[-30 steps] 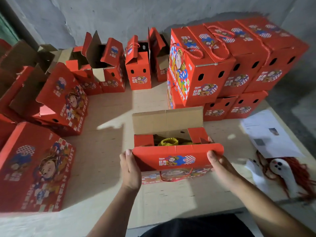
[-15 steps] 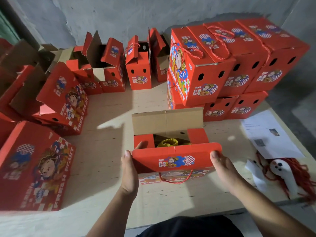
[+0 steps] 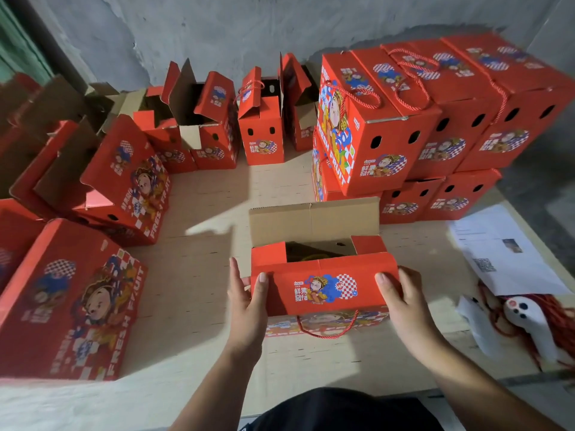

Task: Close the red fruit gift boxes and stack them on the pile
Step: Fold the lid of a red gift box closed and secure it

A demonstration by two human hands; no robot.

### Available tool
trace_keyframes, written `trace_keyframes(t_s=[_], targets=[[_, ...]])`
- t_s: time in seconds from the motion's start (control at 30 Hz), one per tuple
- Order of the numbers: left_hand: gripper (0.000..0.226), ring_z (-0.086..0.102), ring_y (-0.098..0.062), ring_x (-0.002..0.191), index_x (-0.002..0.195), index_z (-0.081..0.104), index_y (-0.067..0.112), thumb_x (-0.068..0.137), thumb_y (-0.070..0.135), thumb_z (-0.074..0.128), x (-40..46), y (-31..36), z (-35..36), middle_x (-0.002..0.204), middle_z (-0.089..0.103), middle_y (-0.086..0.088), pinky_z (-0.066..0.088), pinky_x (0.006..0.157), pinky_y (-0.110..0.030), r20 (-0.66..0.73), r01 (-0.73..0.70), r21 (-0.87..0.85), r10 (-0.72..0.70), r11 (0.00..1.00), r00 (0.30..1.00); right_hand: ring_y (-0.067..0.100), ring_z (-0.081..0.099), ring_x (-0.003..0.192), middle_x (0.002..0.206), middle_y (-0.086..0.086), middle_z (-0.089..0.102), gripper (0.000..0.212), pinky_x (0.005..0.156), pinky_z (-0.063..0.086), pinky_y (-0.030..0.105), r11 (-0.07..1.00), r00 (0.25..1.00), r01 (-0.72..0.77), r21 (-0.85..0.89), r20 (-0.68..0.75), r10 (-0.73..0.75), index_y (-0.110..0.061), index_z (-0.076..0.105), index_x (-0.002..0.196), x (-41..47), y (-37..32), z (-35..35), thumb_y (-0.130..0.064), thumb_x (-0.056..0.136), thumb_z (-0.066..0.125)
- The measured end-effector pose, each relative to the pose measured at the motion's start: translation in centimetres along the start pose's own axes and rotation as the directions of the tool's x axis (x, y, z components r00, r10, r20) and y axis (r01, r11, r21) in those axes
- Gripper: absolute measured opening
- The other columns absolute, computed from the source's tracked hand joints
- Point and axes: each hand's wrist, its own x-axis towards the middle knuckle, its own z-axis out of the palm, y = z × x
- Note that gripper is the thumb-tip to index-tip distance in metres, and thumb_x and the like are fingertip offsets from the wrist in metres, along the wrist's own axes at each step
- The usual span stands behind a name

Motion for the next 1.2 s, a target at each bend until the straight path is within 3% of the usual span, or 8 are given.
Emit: trace_keyframes(t_s=[0.23,0.43,0.63,0.73,0.8,0.87,1.07,1.2], targets=[[0.032,0.070,-0.024,0.118,0.129,0.070,0.043,0.105,0.023,0.060,0.4,0.7,-0.6,0.141,0.061,-0.007,0.061,0.093,-0.046,0.067,-0.034,-0.044,0.037,0.998,0.997,0.010,0.066,0.090,0.105,-0.001,0.069,0.035,0.073,0.049,0.025,0.968,0.978,-0.108,0.226,-0.151,0.144,-0.036,0.054,0.107,1.3,0.0,-1.0,-0.041,0.086,0.082],[0.038,0.047,-0.010,0.126,0.126,0.061,0.057,0.107,0.026,0.051,1.2,1.6,-0.5,0.128,0.042,0.001,0.054,0.102,-0.040,0.057,-0.041,0.322,0.023,0.946,0.998,0.002,0.055,0.112,0.149,-0.007,0.033,0.074,0.083,0.045,0.022,0.980,0.989,-0.104,-0.172,0.089,0.120,-0.045,0.025,0.158,5.0,-1.4,-1.6,-0.029,0.099,0.065],[0.079,0.046,-0.028,0.124,0.151,0.028,0.045,0.076,0.042,0.051,2.8,2.9,0.0,0.122,0.046,0.001,0.042,0.113,-0.054,-0.068,0.103,0.436,-0.082,0.894,0.994,0.019,0.028,0.151,0.171,-0.005,0.013,0.111,0.102,0.036,0.031,0.955,0.984,0.021,-0.296,0.175,0.033,-0.050,-0.017,0.158,7.5,-4.5,0.4,-0.023,0.094,0.071],[0.088,0.059,-0.026,0.119,0.159,0.014,0.038,0.091,0.045,0.068,3.8,1.7,-0.1,0.132,0.051,-0.006,0.052,0.101,-0.048,-0.107,0.137,0.368,-0.104,0.920,0.989,0.005,0.045,0.137,0.156,-0.012,0.044,0.083,0.104,0.043,0.035,0.999,0.998,0.030,-0.012,0.059,-0.030,-0.053,0.018,0.153,7.6,-5.9,1.3,-0.046,0.090,0.070],[0.088,0.068,-0.019,0.108,0.159,0.010,0.042,0.096,0.043,0.072,3.8,0.9,0.0,0.130,0.059,-0.009,0.058,0.087,-0.037,-0.107,0.159,0.218,-0.138,0.963,0.985,-0.009,0.059,0.101,0.107,-0.026,0.065,0.039,0.085,0.046,0.032,0.988,0.993,0.087,0.130,-0.095,-0.075,-0.044,0.052,0.118,7.0,-5.8,1.4,-0.065,0.085,0.059],[0.097,0.061,-0.022,0.117,0.161,0.011,0.036,0.091,0.039,0.078,3.7,0.3,0.1,0.133,0.052,-0.010,0.052,0.097,-0.036,-0.177,0.089,0.251,-0.044,0.964,0.983,-0.008,0.055,0.074,0.079,-0.023,0.061,0.042,0.070,0.041,0.024,0.980,0.978,0.152,0.125,-0.164,-0.131,-0.034,0.054,0.091,6.6,-5.2,1.0,-0.075,0.086,0.052],[0.076,0.039,-0.024,0.138,0.152,0.048,0.030,0.081,0.033,0.078,2.7,1.4,0.8,0.149,0.047,-0.001,0.026,0.117,-0.040,0.009,-0.358,0.732,0.516,0.580,0.856,0.000,0.061,0.103,0.106,-0.014,0.066,0.048,0.088,0.044,0.017,0.941,0.962,0.272,-0.200,0.041,-0.269,-0.022,0.069,0.100,6.5,-3.5,-0.1,-0.068,0.085,0.068],[0.060,0.054,-0.015,0.135,0.134,0.067,0.036,0.078,0.055,0.062,3.1,3.0,-0.6,0.140,0.062,0.017,0.025,0.123,-0.050,0.317,-0.504,0.810,0.499,0.300,0.807,0.006,0.055,0.118,0.129,-0.014,0.056,0.072,0.092,0.047,0.030,0.845,0.923,0.373,-0.384,0.249,-0.294,-0.026,0.063,0.125,6.8,-3.4,-1.6,-0.075,0.072,0.072]])
